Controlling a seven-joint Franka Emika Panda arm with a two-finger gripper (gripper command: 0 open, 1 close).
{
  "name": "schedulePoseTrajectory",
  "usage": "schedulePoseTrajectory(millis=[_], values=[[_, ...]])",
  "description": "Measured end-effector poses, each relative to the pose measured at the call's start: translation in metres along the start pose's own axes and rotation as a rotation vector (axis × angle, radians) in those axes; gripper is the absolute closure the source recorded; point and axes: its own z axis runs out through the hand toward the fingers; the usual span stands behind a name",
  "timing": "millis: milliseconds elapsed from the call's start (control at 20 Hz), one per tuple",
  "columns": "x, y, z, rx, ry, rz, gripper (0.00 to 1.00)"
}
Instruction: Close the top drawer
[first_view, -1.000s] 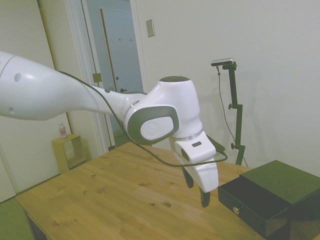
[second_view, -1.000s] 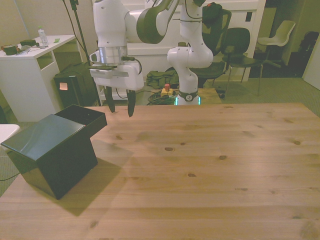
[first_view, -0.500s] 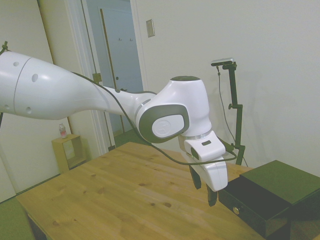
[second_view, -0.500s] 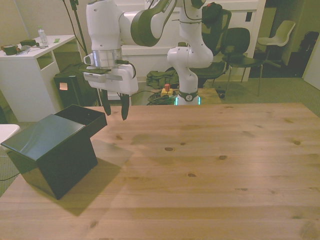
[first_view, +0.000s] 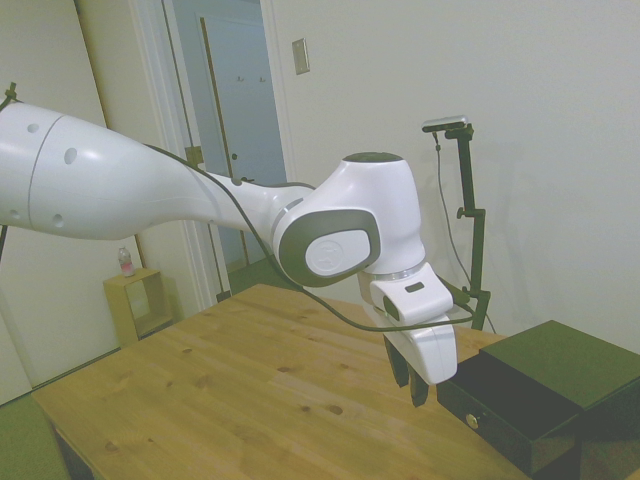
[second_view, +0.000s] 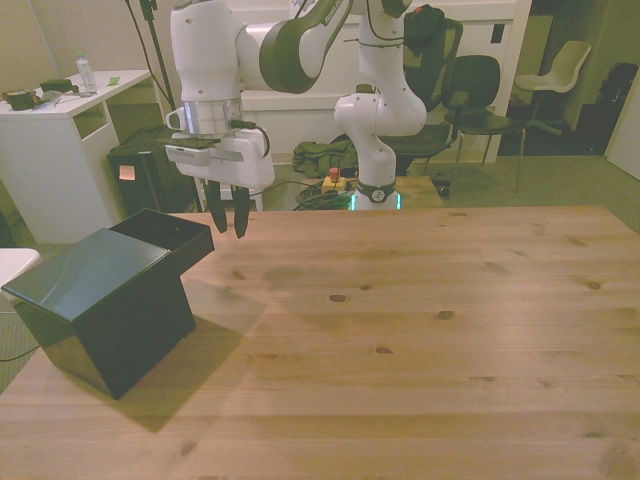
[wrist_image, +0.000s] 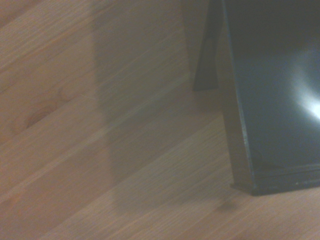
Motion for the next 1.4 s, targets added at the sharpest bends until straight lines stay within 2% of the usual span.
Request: schedulePoseTrajectory(millis=[650, 1000, 1400], values=[[0.036, 0.002, -0.016, 0.000, 0.033, 0.039, 1.00], [0.056, -0.011, -0.022, 0.008, 0.053, 0.034, 1.00], [0.077, -0.030, -0.016, -0.005, 0.081, 0.021, 1.00]])
